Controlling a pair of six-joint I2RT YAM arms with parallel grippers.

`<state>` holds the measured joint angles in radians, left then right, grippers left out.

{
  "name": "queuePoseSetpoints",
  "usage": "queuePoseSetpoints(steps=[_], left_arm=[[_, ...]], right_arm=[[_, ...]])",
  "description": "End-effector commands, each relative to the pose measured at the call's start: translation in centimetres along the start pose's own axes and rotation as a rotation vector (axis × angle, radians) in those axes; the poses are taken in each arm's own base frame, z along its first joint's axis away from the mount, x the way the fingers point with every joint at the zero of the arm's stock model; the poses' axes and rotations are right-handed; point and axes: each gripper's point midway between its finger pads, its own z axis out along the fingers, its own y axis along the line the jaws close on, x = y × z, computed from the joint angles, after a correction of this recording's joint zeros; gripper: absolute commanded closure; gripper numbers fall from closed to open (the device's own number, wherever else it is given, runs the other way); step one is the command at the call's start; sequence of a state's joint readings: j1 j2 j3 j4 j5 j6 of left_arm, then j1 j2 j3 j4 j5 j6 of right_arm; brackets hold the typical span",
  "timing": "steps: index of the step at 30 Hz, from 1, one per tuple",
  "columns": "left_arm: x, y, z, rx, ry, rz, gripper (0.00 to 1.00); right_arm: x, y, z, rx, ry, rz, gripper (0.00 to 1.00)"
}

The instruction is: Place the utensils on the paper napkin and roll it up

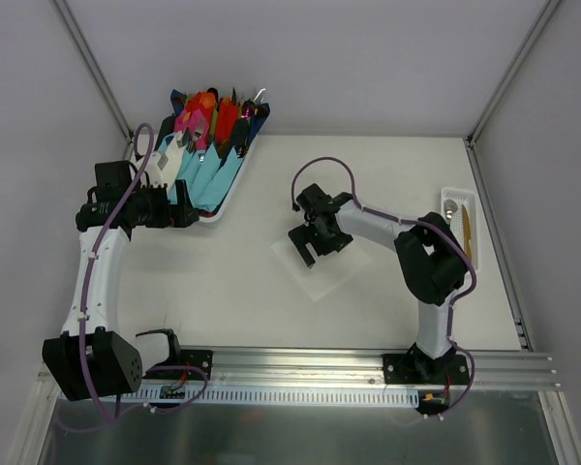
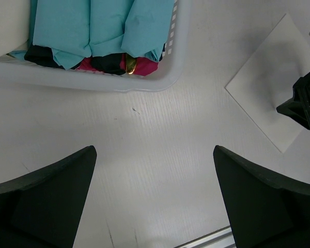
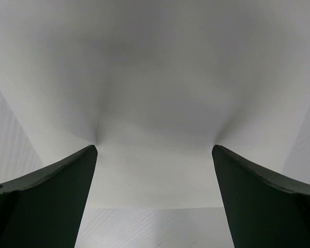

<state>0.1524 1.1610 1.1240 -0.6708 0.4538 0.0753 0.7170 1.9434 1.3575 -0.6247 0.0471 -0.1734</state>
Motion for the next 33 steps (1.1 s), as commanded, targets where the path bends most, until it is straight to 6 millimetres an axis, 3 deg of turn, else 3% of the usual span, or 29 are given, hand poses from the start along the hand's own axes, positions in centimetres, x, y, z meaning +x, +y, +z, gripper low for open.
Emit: queuePoseSetpoints(steps=[1,5,9,10,12,14,15,16,18,19,21,22,24,27,31,33], left_arm=[[-1.6,-0.6,-1.2,0.019,-0.056,0.041,0.01],[-1.6,-1.0,-1.4,0.034,-0.065,0.045,0.01],[-1.9,-1.2,-1.8,0.035,-0.077,0.046,0.01],[-2.0,-1.3,-1.9,0.04,-0.081,0.047,0.01],[-2.1,-1.4,-2.0,0.043,-0.086,0.051,0.01],[-2.1,-1.5,-2.1,0.045,-0.09,0.055,0.01],[-2.0,-1.5,-2.1,0.047,-0.089,0.056,0.01],[-1.9,-1.6,-2.0,0.051,-0.087,0.056,0.01],[-1.7,-1.6,-1.9,0.057,-0.08,0.049,0.01],[-1.7,-1.6,-1.8,0.06,-0.074,0.047,0.01],[-1.7,-1.8,-1.6,0.077,-0.071,0.047,0.01],[-1.6,-1.9,-1.4,0.086,-0.064,0.042,0.01],[-1.7,-2.2,-1.2,0.108,-0.059,0.036,0.01],[-1.6,-2.3,-0.8,0.13,-0.046,0.019,0.01],[-1.5,-2.1,-0.4,0.132,-0.029,0.012,0.01],[-1.2,-1.9,-0.1,0.128,-0.021,0.011,0.01]], right_arm=[[-2.3,0.5,-2.5,-0.022,-0.081,0.012,0.01],[-4.2,0.8,-6.2,-0.046,-0.188,0.032,0.01],[-6.2,0.3,-11.7,-0.046,-0.309,0.032,0.01],[-6.4,-0.3,-13.9,-0.046,-0.355,0.047,0.01],[-6.7,-1.2,-16.4,-0.052,-0.409,0.082,0.01],[-6.2,-3.9,-19.4,-0.04,-0.469,0.156,0.01],[-5.8,-4.8,-20.3,-0.047,-0.486,0.188,0.01],[-4.7,-7.4,-20.7,-0.028,-0.479,0.258,0.01],[-3.0,-10.2,-22.5,-0.017,-0.512,0.337,0.01],[-1.4,-13.4,-22.3,0.022,-0.504,0.423,0.02],[0.8,-15.9,-23.2,0.059,-0.521,0.498,0.05],[2.9,-18.6,-22.7,0.107,-0.494,0.582,0.08],[4.9,-20.6,-22.1,0.148,-0.465,0.647,0.11],[9.4,-25.8,-19.9,0.251,-0.341,0.793,0.17],[12.3,-28.9,-16.0,0.254,-0.191,0.896,0.35],[12.6,-29.7,-14.8,0.243,-0.168,0.912,0.4]])
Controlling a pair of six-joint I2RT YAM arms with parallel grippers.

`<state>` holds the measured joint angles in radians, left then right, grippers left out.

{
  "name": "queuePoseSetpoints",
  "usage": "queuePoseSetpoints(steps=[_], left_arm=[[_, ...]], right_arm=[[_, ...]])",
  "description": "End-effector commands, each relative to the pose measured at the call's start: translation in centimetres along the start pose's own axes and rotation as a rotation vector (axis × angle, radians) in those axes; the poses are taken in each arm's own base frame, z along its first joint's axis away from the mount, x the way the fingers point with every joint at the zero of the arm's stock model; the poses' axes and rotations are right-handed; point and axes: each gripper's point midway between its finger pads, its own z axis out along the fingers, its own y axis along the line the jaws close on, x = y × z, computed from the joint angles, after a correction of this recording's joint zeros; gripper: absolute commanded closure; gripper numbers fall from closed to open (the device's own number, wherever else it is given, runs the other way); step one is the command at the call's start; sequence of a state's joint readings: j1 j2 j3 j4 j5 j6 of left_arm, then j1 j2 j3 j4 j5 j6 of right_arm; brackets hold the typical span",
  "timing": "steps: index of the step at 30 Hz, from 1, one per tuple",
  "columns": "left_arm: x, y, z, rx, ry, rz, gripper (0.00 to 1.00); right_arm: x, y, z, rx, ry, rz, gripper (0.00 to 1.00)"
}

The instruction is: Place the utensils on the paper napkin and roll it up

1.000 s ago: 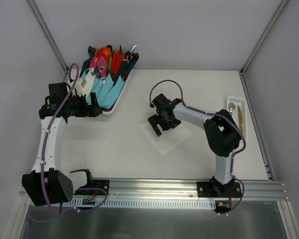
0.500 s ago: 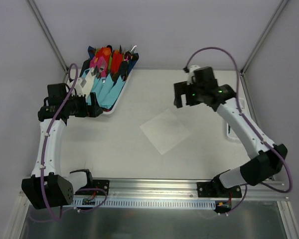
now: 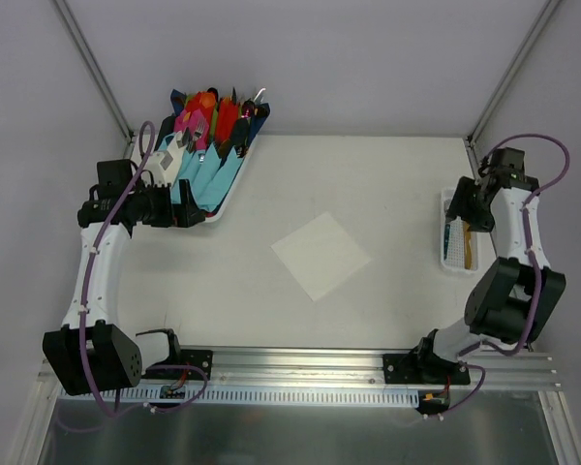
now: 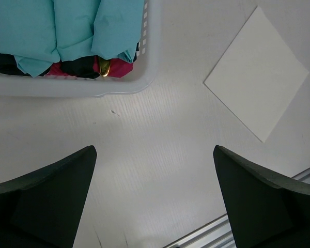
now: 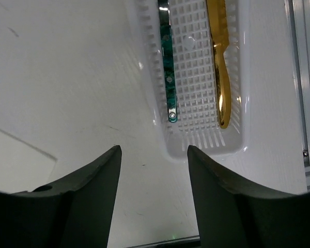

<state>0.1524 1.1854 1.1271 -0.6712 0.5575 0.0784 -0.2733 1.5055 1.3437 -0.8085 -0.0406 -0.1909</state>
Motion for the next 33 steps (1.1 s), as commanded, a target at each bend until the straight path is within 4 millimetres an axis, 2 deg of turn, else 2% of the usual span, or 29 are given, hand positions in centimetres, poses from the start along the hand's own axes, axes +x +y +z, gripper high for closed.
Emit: queuePoseSetpoints(steps=[1,2,7,9,14,18,19,21,25,33], left_arm=[[-1.2,-0.2,-0.5,0.02,-0.031,0.018,0.01],[-1.1,-0.2,-0.4,0.017,-0.028,0.02,0.01],[-0.9,0.3,0.2,0.025,-0.006,-0.002,0.01],[-1.0,0.4,0.4,0.031,-0.001,-0.013,0.01],[-1.0,0.9,0.7,0.029,0.006,-0.023,0.01],[-1.0,1.2,0.7,0.025,0.009,-0.025,0.01],[-0.9,1.3,0.9,0.024,0.014,-0.03,0.01],[-0.9,1.5,0.9,0.021,0.015,-0.034,0.01],[-0.8,1.8,1.1,0.017,0.021,-0.043,0.01],[-1.1,2.4,0.5,-0.002,0.001,-0.047,0.02]], right_arm=[[0.6,-1.5,2.2,0.025,0.067,0.004,0.43],[0.8,-1.9,3.3,0.034,0.098,0.011,0.45],[-0.3,-2.6,5.7,0.047,0.127,0.04,0.56],[-0.1,-2.7,7.0,0.051,0.158,0.039,0.57],[-1.1,-3.3,8.1,0.077,0.155,0.042,0.6],[-2.0,-5.3,8.3,0.173,0.151,0.025,0.63],[-1.5,-5.6,8.3,0.194,0.179,0.021,0.64],[-1.6,-6.5,8.3,0.239,0.186,0.013,0.63],[-1.4,-6.8,8.9,0.25,0.204,0.019,0.61],[-0.5,-6.9,11.7,0.223,0.278,0.033,0.57]])
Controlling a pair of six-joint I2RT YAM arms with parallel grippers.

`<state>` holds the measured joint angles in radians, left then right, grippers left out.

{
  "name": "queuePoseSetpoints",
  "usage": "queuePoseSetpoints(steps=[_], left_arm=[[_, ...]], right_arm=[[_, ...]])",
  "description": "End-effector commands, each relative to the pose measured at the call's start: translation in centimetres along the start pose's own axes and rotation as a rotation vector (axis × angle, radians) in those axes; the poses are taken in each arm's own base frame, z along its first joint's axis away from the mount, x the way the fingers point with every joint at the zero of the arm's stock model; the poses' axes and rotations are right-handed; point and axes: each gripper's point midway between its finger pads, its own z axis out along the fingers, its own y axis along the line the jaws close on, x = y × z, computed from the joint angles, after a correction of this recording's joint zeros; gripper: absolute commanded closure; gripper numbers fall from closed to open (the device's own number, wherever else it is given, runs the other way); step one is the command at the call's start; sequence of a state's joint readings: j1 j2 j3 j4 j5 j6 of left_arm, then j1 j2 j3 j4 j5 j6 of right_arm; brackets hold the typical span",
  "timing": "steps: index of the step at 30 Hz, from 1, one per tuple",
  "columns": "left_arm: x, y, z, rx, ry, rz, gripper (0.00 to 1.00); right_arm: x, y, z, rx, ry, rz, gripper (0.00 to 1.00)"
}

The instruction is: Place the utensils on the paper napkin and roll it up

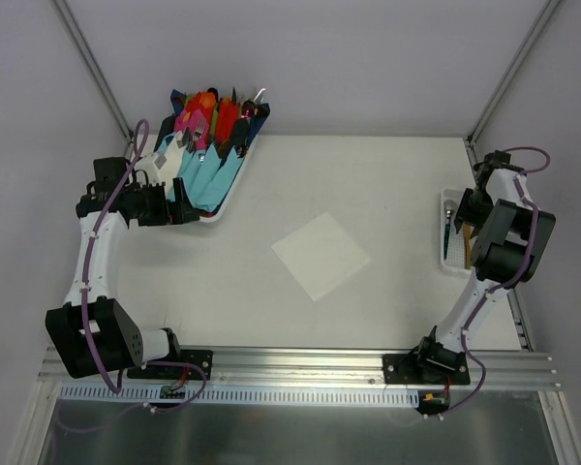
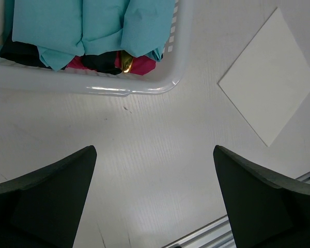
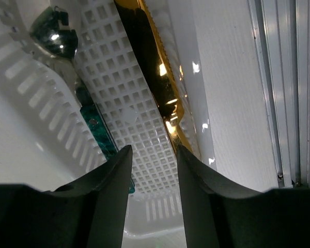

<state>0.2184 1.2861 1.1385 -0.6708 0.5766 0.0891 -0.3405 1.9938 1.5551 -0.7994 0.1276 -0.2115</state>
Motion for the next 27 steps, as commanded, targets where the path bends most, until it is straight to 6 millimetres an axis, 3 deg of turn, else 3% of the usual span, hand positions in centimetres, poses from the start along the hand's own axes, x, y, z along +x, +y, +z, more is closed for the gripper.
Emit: queuePoseSetpoints(steps=[1,9,14,21,27], left_arm=[[-1.5,-0.5,-0.9,0.018,-0.047,0.03,0.01],[-1.9,-0.4,-0.8,0.023,-0.046,0.013,0.01],[-1.9,-0.4,-0.6,0.031,-0.042,0.001,0.01],[-1.5,0.0,-0.3,0.039,-0.027,-0.015,0.01],[-1.5,-0.2,-0.3,0.06,-0.028,-0.023,0.01]], right_arm=[[-0.2,-0.8,0.6,0.013,0.033,0.001,0.56],[0.7,0.6,2.6,-0.049,0.113,-0.01,0.52],[0.9,1.6,2.7,-0.107,0.125,-0.013,0.55],[0.9,3.5,1.7,-0.253,0.13,0.023,0.6],[-0.1,2.3,-0.5,-0.209,0.057,0.025,0.6]])
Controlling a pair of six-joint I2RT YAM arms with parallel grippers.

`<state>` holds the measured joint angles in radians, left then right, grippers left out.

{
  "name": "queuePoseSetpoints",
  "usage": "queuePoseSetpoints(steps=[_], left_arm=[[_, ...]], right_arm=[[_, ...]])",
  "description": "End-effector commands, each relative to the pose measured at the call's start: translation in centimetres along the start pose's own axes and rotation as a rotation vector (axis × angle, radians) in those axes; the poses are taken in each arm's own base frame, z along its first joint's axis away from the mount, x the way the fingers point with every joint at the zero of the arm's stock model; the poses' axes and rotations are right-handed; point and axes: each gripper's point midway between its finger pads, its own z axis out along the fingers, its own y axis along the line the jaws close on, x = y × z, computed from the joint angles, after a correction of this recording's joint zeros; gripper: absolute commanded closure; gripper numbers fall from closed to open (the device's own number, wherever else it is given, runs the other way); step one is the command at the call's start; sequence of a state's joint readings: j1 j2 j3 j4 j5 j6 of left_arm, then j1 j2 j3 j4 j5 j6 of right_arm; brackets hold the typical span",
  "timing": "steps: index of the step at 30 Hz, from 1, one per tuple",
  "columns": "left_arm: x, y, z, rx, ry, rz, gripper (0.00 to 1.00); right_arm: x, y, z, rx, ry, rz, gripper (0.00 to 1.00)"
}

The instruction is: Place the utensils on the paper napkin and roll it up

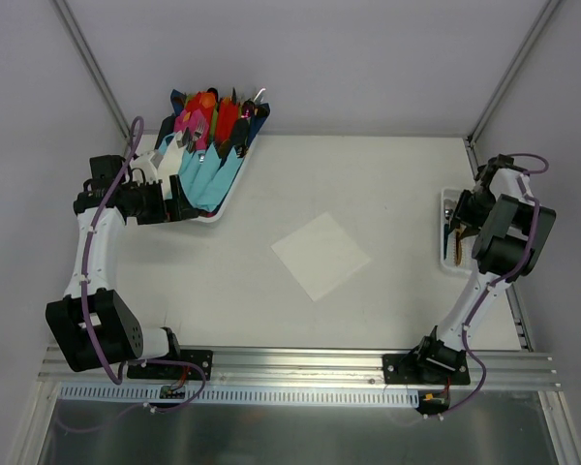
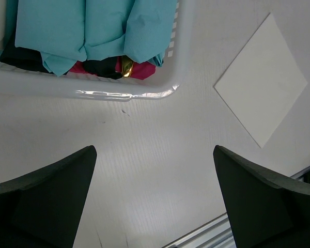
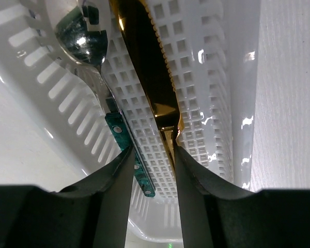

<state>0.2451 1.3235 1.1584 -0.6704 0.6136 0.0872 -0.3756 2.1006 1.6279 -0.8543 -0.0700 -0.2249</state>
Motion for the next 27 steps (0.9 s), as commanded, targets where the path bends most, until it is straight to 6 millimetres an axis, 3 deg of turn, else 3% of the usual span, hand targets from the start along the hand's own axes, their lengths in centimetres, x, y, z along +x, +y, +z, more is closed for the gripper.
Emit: queuePoseSetpoints(steps=[1,5,10,27], left_arm=[[-1.0,-0.8,-0.5,0.042,-0.03,0.008,0.01],[-1.0,-0.9,-0.5,0.046,-0.03,0.008,0.01],[-1.0,-0.9,-0.6,0.047,-0.032,0.011,0.01],[-1.1,-0.6,-0.5,0.042,-0.03,0.008,0.01]], right_arm=[[-0.4,0.4,-2.7,-0.016,-0.051,0.0,0.6],[-0.8,-0.7,-4.2,0.048,-0.092,-0.003,0.63],[-0.4,-1.4,-4.2,0.085,-0.081,-0.016,0.66],[1.5,-1.2,0.4,0.096,0.056,-0.049,0.65]])
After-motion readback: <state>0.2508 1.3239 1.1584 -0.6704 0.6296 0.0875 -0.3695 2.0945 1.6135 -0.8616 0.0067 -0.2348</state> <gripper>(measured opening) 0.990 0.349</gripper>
